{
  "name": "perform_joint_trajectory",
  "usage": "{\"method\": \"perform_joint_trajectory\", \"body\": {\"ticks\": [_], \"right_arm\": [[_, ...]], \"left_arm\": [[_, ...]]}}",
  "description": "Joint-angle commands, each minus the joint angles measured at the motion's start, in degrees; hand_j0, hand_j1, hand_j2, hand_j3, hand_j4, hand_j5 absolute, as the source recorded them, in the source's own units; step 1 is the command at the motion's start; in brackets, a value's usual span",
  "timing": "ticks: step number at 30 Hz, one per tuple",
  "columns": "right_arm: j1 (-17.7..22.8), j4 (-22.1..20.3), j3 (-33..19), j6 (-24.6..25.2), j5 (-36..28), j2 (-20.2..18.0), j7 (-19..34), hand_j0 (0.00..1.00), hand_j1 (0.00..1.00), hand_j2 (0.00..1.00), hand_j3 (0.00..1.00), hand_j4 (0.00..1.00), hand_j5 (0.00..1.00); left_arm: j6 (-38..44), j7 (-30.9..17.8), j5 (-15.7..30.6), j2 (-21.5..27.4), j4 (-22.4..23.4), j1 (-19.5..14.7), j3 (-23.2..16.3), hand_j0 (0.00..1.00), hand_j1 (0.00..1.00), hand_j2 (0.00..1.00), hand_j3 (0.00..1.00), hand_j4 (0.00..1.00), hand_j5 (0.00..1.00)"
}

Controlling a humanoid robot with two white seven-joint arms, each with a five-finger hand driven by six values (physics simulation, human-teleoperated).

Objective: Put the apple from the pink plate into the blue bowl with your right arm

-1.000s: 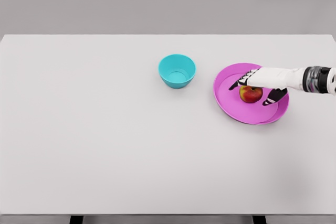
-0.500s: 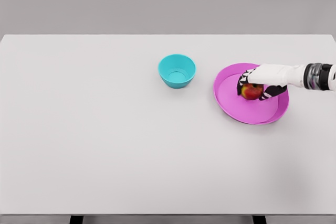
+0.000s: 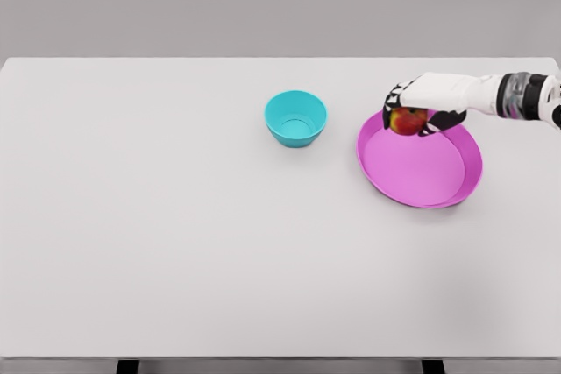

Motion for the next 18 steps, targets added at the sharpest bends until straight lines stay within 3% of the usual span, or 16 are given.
{"method": "perform_joint_trajectory", "body": {"ticks": [1, 4, 18], "right_arm": [[0.0, 0.23, -0.08, 0.16, -0.29, 1.38, -0.03, 0.52, 0.52, 0.52, 0.52, 0.52, 0.52], [0.0, 1.73, -2.36, 0.08, -0.12, 3.76, 0.05, 0.52, 0.52, 0.52, 0.52, 0.52, 0.52], [-2.55, 5.07, -2.45, 0.87, 0.06, 10.17, 0.05, 0.52, 0.52, 0.52, 0.52, 0.52, 0.52]], "left_arm": [[0.0, 0.04, -0.03, 0.0, 0.0, 0.0, 0.0, 1.0, 1.0, 1.0, 1.0, 1.0, 1.0], [0.0, 0.04, -0.03, 0.0, 0.0, 0.0, 0.0, 1.0, 1.0, 1.0, 1.0, 1.0, 1.0], [0.0, -0.05, 0.06, 0.0, 0.0, 0.0, 0.0, 1.0, 1.0, 1.0, 1.0, 1.0, 1.0]]}}
